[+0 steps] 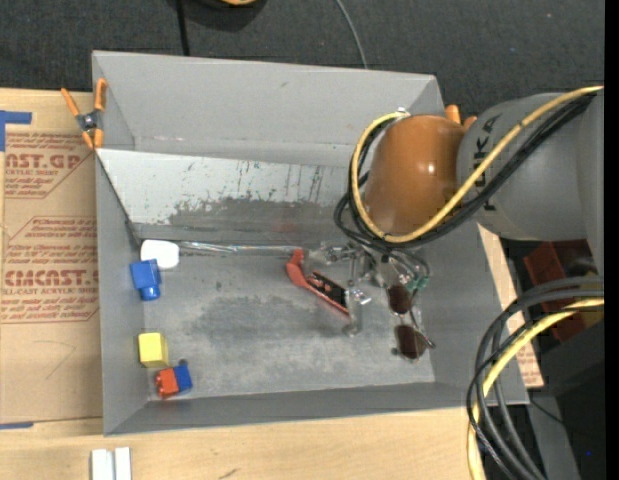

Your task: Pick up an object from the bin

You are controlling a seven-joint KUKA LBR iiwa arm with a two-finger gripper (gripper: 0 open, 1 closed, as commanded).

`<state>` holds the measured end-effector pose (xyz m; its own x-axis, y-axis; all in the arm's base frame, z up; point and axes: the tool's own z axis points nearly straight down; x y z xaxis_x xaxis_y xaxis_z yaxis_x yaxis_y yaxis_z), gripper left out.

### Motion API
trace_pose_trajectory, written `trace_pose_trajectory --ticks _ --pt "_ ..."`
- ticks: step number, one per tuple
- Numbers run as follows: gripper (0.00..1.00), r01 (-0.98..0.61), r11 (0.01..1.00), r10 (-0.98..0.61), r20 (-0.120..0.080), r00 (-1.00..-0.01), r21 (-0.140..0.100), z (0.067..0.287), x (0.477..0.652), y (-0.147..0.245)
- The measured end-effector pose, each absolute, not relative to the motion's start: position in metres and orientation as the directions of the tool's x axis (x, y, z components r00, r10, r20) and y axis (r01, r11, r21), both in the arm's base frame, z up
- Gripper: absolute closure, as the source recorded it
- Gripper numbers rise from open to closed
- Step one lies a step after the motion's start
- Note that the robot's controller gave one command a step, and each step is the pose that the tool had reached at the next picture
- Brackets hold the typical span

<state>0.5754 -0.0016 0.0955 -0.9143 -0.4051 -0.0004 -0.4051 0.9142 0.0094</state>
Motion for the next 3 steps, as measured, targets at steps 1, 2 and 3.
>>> trace_pose_trajectory --ticks 1,2,3 --pt "1.0 -0.579 0.815 -0.579 -0.027 -0.815 -0.001 0.079 0.59 0.004" --pt "1.0 -0.579 0.815 -0.579 -0.028 -0.815 -0.001 0.079 0.59 0.004" --pt "1.0 -0.596 0.803 -0.596 -0.013 -0.803 0.008 0.116 0.572 0.006"
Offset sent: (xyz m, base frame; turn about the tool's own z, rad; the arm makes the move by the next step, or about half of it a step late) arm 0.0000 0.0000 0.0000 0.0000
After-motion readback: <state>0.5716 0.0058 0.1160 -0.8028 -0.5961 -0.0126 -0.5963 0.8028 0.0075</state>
